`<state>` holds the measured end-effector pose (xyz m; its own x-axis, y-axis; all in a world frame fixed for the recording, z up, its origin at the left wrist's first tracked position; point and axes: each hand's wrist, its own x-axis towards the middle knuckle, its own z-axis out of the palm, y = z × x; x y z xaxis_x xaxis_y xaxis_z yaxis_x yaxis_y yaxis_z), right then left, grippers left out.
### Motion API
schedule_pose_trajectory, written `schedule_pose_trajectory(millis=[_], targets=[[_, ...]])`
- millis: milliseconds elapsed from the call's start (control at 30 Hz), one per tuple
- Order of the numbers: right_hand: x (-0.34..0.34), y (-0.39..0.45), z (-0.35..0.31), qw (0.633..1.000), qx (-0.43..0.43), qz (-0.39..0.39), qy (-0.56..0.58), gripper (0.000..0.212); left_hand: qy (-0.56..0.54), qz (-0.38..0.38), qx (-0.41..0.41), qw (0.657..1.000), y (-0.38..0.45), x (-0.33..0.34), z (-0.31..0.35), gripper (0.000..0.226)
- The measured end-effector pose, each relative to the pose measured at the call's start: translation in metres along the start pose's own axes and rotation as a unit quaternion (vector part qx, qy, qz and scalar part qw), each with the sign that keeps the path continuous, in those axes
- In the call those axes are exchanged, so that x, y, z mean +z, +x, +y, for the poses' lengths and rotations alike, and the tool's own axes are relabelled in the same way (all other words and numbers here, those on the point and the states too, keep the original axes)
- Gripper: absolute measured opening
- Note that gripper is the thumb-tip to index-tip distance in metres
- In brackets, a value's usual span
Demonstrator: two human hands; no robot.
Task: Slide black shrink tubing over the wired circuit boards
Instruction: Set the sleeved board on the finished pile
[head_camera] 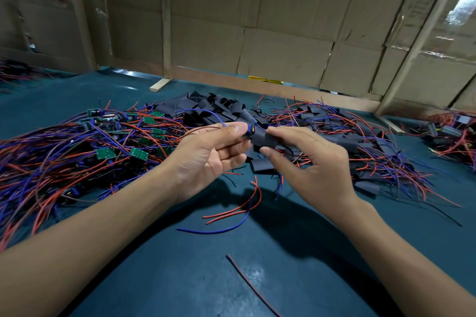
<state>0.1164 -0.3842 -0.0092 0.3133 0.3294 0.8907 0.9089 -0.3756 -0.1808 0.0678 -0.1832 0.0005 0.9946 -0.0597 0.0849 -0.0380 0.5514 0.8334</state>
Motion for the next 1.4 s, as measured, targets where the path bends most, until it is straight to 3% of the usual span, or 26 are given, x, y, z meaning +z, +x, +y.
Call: schedule_pose_trajectory(millis=[467,1067,1267,1333,1400], targets=[[0.001,-0.002,0.003,0.999,0.01,-0.051,-0.013,0.052,0.079,0.021,0.048,0.995,0.001,0.005,-0.006,0.023],[0.001,-0.004,0.001,0.999,0.009,-0.045,-0.007,0.036,0.116,0.053,0.096,0.987,0.004,0.005,-0.015,0.032],[-0.002,-0.002,0.005,0.998,0.009,-0.046,-0.044,0.039,0.133,-0.046,0.047,0.989,-0.003,0.009,-0.014,0.04],[-0.009,0.002,0.013,0.995,0.028,-0.058,-0.08,0.036,0.179,-0.086,0.036,0.979,-0.002,0.007,-0.013,0.038],[-0.021,0.008,0.026,0.991,0.016,-0.048,-0.127,0.033,0.273,-0.075,0.07,0.957,0.002,0.002,-0.01,0.039]])
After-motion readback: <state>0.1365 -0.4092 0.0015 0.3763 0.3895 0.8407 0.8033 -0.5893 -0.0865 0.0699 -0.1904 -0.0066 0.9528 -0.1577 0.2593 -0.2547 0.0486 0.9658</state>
